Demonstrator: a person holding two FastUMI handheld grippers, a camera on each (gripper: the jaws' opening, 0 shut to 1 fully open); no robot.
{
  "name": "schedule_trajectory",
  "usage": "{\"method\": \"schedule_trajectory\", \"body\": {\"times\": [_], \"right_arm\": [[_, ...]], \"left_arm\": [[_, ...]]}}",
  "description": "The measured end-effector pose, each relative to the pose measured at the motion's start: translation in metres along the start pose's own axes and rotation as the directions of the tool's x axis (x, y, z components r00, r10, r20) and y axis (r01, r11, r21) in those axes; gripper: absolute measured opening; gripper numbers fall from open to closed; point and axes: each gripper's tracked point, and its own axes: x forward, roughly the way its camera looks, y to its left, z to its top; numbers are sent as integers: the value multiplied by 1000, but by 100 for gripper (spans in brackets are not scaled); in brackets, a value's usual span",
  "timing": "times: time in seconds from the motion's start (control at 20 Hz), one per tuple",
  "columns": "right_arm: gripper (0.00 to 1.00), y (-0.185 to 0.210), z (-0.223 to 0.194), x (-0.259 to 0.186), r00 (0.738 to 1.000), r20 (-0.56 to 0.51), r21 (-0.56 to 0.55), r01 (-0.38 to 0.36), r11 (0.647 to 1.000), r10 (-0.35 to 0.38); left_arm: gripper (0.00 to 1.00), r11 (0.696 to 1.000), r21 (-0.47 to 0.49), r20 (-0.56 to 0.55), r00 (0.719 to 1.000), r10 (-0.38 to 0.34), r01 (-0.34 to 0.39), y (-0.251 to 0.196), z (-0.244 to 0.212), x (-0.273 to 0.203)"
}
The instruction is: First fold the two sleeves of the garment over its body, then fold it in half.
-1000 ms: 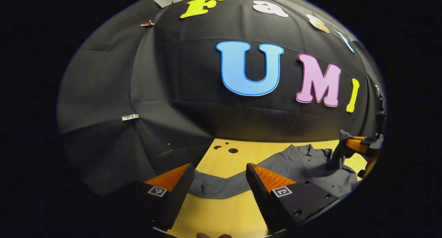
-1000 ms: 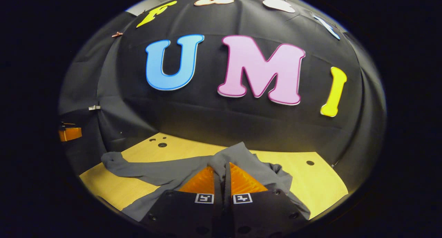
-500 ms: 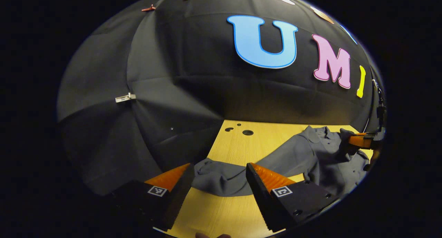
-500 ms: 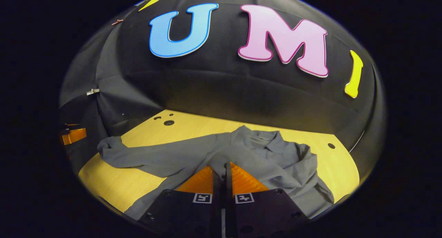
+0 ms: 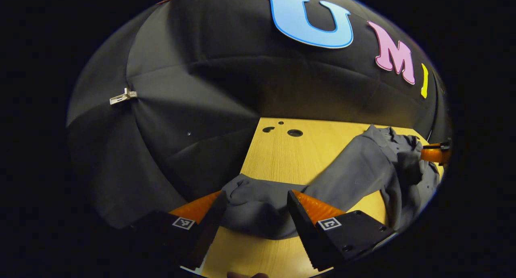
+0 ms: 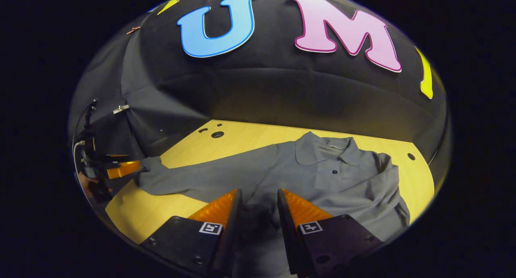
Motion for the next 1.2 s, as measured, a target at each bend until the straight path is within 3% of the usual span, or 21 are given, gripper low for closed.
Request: {"method": "schedule_trajectory", "body": {"times": [0.25,0.4,0.55,0.6,0.7,0.75,0.8,0.95,1.0,1.2], "right_arm": [[67,4,13,-21,1000,29,0,-7,1000,7],[63,-9,25,-45,998,60,-13,14,1000,-13],[67,-28,29,-70,996,72,-38,49,998,-46],[63,-33,29,-79,996,72,-42,58,997,-55],[67,-42,27,-95,995,70,-46,75,996,-72],[67,-48,26,-103,994,73,-48,86,995,-82],[67,-53,26,-112,993,75,-52,97,994,-93],[72,-68,20,-140,988,79,-33,135,990,-132],[67,-73,19,-149,986,80,-25,146,989,-144],[67,-98,12,-176,977,76,-15,200,980,-198]], "left_arm": [[94,1000,27,-79,997,18,-16,6,-20,20],[95,998,50,-125,991,37,-31,10,-31,31],[97,995,94,-202,978,45,-27,11,-47,35],[99,995,96,-182,983,38,-21,10,-41,38],[96,997,72,-200,980,19,-4,4,-45,39],[87,998,55,-212,977,1,11,-3,-48,38],[67,998,62,-217,976,-15,29,-8,-48,41],[7,993,112,-233,971,47,-21,1,-45,42],[8,994,107,-237,969,62,-37,1,-45,42],[6,999,0,-145,988,53,-54,-9,-22,30]]}}
